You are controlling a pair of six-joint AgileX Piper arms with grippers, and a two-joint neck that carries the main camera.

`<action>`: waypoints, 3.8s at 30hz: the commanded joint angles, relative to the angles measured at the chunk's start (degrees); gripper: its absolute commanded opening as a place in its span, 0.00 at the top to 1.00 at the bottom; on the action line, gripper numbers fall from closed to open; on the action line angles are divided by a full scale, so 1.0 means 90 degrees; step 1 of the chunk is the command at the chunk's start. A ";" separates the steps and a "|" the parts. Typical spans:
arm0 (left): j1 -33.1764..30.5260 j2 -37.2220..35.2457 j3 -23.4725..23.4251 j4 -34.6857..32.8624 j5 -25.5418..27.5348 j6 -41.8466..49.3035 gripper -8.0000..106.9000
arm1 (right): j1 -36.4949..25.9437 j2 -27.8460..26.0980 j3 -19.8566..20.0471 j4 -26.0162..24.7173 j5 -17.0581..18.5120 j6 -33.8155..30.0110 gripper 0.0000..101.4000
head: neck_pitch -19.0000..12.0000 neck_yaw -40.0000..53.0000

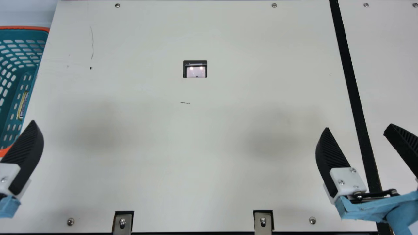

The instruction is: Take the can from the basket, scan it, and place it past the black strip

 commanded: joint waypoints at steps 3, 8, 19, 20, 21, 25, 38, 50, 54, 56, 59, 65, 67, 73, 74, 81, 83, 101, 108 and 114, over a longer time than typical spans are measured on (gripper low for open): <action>0.0000 0.0000 0.0000 0.0000 0.0000 0.0000 0.15 | 0.0000 0.0000 0.0000 0.0000 0.0000 0.0000 0.00 | -0.0056 -0.0013; 0.0000 0.0000 0.0000 0.0000 0.0000 0.0000 0.15 | 0.0000 0.0000 0.0000 0.0000 0.0000 0.0000 0.00 | -0.0056 -0.0013; 0.0000 0.0000 0.0000 0.0000 0.0000 0.0000 0.15 | 0.0000 0.0000 0.0000 0.0000 0.0000 0.0000 0.00 | -0.0056 -0.0013; 0.0000 0.0000 0.0000 0.0000 0.0000 0.0000 0.15 | 0.0000 0.0000 0.0000 0.0000 0.0000 0.0000 0.00 | -0.0056 -0.0013; 0.0000 0.0000 0.0000 0.0000 0.0000 0.0000 0.15 | 0.0000 0.0000 0.0000 0.0000 0.0000 0.0000 0.00 | -0.0056 -0.0013; 0.0000 0.0000 0.0000 0.0000 0.0000 0.0000 0.15 | 0.0000 0.0000 0.0000 0.0000 0.0000 0.0000 0.00 | -0.0056 -0.0013; 0.0000 0.0000 0.0000 0.0000 0.0000 0.0000 0.15 | 0.0000 0.0000 0.0000 0.0000 0.0000 0.0000 0.00 | -0.0056 -0.0013; 0.0000 0.0000 0.0000 0.0000 0.0000 0.0000 0.15 | 0.0000 0.0000 0.0000 0.0000 0.0000 0.0000 0.00 | -0.0056 -0.0013; 0.0000 0.0000 0.0000 0.0000 0.0000 0.0000 0.15 | 0.0000 0.0000 0.0000 0.0000 0.0000 0.0000 0.00 | -0.0056 -0.0013; 0.0000 0.0000 0.0000 0.0000 0.0000 0.0000 0.15 | 0.0000 0.0000 0.0000 0.0000 0.0000 0.0000 0.00 | -0.0056 -0.0013; 0.0000 0.0000 0.0000 0.0000 0.0000 0.0000 0.15 | 0.0000 0.0000 0.0000 0.0000 0.0000 0.0000 0.00 | -0.0056 -0.0013; 0.0000 0.0000 0.0000 0.0000 0.0000 0.0000 0.15 | 0.0000 0.0000 0.0000 0.0000 0.0000 0.0000 0.00 | -0.0056 -0.0013; 0.0000 0.0000 0.0000 0.0000 0.0000 0.0000 0.15 | 0.0000 0.0000 0.0000 0.0000 0.0000 0.0000 0.00 | -0.0056 -0.0013; 0.0000 0.0000 0.0000 0.0000 0.0000 0.0000 0.15 | 0.0000 0.0000 0.0000 0.0000 0.0000 0.0000 0.00 | -0.0056 -0.0013; 0.0000 0.0000 0.0000 0.0000 0.0000 0.0000 0.15 | 0.0000 0.0000 0.0000 0.0000 0.0000 0.0000 0.00 | -0.0056 -0.0013; 0.0000 0.0000 0.0000 0.0000 0.0000 0.0000 0.15 | 0.0000 0.0000 0.0000 0.0000 0.0000 0.0000 0.00 | -0.0056 -0.0013; 0.0000 0.0000 0.0000 0.0000 0.0000 0.0000 0.15 | 0.0000 0.0000 0.0000 0.0000 0.0000 0.0000 0.00 | -0.0056 -0.0013; 0.0000 0.0000 0.0000 0.0000 0.0000 0.0000 0.15 | 0.0000 0.0000 0.0000 0.0000 0.0000 0.0000 0.00 | -0.0056 -0.0013; 0.0000 0.0000 0.0000 0.0000 0.0000 0.0000 0.15 | 0.0000 0.0000 0.0000 0.0000 0.0000 0.0000 0.00 | -0.0056 -0.0013; 0.0000 0.0000 0.0000 0.0000 0.0000 0.0000 0.15 | 0.0000 0.0000 0.0000 0.0000 0.0000 0.0000 0.00 | -0.0056 -0.0013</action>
